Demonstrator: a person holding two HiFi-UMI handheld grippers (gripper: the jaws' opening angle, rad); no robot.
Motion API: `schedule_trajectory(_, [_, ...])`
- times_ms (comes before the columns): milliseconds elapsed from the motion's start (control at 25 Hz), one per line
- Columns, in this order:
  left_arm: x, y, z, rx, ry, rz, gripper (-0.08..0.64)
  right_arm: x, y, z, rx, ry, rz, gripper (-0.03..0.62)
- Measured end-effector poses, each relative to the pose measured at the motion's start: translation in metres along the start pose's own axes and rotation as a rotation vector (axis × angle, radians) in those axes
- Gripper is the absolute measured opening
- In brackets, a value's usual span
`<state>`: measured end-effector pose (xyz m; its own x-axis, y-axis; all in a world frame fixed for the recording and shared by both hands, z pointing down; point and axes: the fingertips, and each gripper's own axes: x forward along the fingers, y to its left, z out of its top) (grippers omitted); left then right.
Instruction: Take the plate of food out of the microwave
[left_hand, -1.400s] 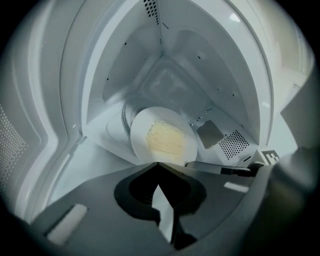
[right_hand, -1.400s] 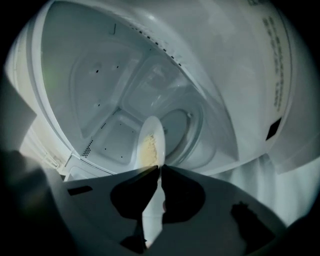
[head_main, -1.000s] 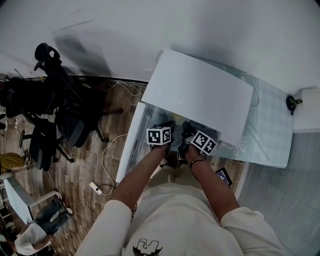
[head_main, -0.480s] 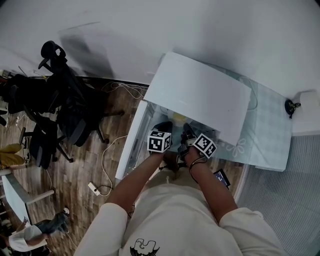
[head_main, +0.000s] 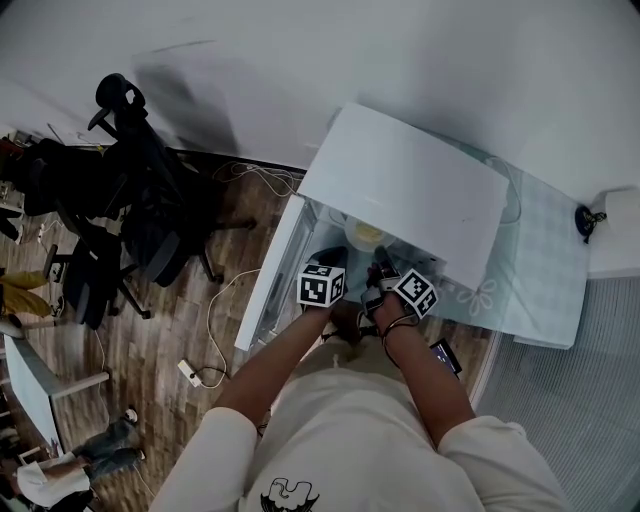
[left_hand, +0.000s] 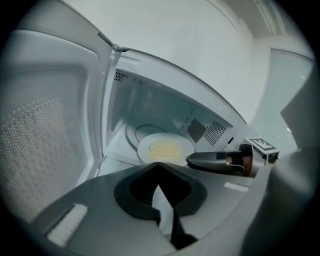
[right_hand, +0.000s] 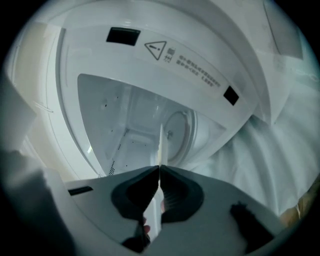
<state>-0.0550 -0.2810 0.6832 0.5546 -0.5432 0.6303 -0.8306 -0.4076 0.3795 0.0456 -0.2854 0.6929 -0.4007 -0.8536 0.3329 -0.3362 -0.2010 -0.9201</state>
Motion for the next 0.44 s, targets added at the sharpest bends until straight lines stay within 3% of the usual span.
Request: schedule_trajectory(440, [-0.004,-0.005,0.001,0.013,0.004,-0.009,0.005,-0.014,0.013,0.001,0.008,-0.006,0.028,0.023])
